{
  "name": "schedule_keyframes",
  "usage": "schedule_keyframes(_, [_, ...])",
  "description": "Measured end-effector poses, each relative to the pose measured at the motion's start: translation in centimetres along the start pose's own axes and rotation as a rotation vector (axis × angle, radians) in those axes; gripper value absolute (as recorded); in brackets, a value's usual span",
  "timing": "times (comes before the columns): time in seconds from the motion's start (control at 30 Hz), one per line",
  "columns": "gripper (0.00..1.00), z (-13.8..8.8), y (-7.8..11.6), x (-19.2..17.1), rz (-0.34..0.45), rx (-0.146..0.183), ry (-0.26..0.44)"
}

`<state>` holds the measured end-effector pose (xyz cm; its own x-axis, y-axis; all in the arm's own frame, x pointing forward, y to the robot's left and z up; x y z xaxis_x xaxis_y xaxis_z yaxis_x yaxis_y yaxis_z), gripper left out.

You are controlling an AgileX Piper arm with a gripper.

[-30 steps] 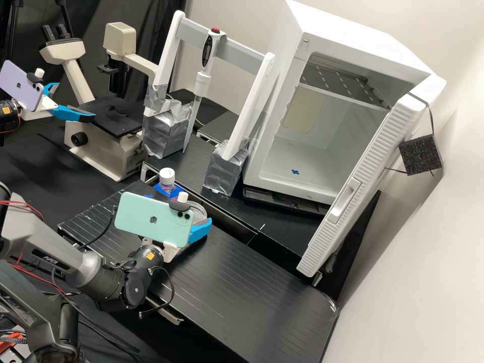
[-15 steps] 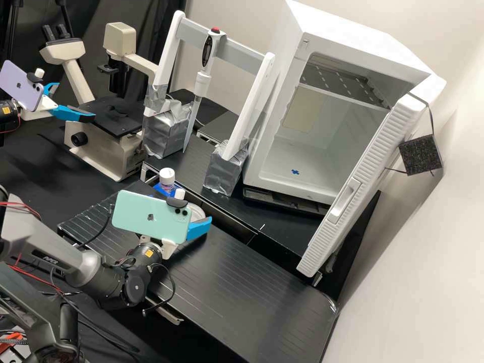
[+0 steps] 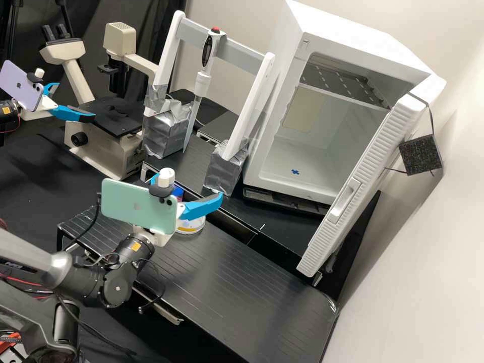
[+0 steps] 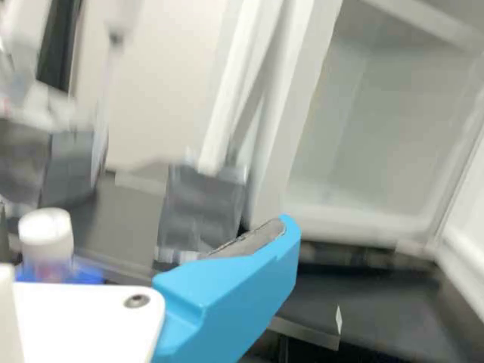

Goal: Move the petri dish to the bench

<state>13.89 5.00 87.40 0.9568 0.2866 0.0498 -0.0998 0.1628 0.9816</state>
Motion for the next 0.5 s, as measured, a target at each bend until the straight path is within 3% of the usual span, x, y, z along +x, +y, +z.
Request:
schedule_keyframes(0.1, [1.00,-1.9,0.3,-0.4,0.075,0.035,0.003])
schedule_keyframes(0.2, [1.00,-3.9,0.5,-1.1,0.123,0.092,0.072])
schedule_keyframes(0.33, [1.00,-4.7,0.3,-1.4,0.123,0.141,0.136])
schedule_keyframes(0.5, [1.00,-4.4,-0.6,-0.8,0.097,0.240,0.185])
